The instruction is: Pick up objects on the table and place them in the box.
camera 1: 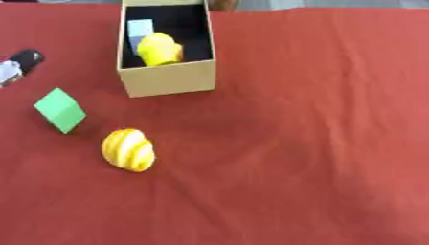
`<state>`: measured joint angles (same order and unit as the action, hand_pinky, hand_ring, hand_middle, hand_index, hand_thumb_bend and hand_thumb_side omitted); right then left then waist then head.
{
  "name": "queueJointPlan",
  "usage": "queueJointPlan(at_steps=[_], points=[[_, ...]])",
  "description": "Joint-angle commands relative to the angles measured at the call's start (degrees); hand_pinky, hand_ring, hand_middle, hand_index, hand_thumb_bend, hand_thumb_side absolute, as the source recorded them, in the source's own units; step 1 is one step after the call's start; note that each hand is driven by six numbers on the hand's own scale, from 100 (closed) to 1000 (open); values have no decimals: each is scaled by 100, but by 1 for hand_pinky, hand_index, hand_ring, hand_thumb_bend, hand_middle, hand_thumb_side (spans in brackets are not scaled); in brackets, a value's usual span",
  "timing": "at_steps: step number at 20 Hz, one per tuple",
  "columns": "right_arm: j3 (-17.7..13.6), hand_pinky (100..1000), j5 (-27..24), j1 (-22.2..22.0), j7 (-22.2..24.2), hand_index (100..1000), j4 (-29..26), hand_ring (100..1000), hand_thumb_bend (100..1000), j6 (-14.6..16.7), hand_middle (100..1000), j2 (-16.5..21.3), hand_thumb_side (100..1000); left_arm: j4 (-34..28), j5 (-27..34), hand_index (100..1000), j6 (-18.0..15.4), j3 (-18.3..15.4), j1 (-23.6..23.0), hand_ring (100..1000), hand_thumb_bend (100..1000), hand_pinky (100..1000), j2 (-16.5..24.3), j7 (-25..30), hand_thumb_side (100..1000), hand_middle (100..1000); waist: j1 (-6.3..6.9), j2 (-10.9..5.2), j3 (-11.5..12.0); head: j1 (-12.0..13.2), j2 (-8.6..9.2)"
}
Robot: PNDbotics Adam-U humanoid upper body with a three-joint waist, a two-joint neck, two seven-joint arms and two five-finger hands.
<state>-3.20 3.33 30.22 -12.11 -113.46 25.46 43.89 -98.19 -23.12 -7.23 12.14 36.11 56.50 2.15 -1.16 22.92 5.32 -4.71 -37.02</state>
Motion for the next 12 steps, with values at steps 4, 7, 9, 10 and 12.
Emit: queueJointPlan(at_steps=[4, 7, 9, 10, 12], points=[[-233, 891, -498, 29, 305, 831, -113, 935, 100, -38, 709, 188, 703, 689, -519, 912, -377, 172, 264, 864, 604, 901, 174, 511, 399, 852, 8, -141, -29, 89, -1], [-261, 892, -594, 4, 380, 830, -113, 935, 100, -66, 706, 196, 713, 884, -775, 907, -629, 281, 338, 878, 666, 916, 155, 767, 393, 860, 14, -146, -17, 86, -5], [-260, 893, -626, -9, 417, 829, -113, 936, 100, -94, 704, 196, 718, 981, -949, 893, -802, 367, 405, 885, 701, 927, 163, 941, 387, 870, 25, -152, -1, 76, -11], [-257, 893, -636, -14, 433, 829, -113, 936, 100, -107, 703, 195, 721, 1020, -1033, 892, -886, 407, 439, 883, 711, 930, 169, 1025, 384, 869, 30, -154, 6, 72, -14], [-250, 894, -648, -33, 462, 828, -113, 937, 100, -131, 701, 196, 728, 1096, -1203, 897, -1041, 490, 517, 882, 726, 935, 182, 1195, 375, 863, 38, -160, 15, 69, -25]])
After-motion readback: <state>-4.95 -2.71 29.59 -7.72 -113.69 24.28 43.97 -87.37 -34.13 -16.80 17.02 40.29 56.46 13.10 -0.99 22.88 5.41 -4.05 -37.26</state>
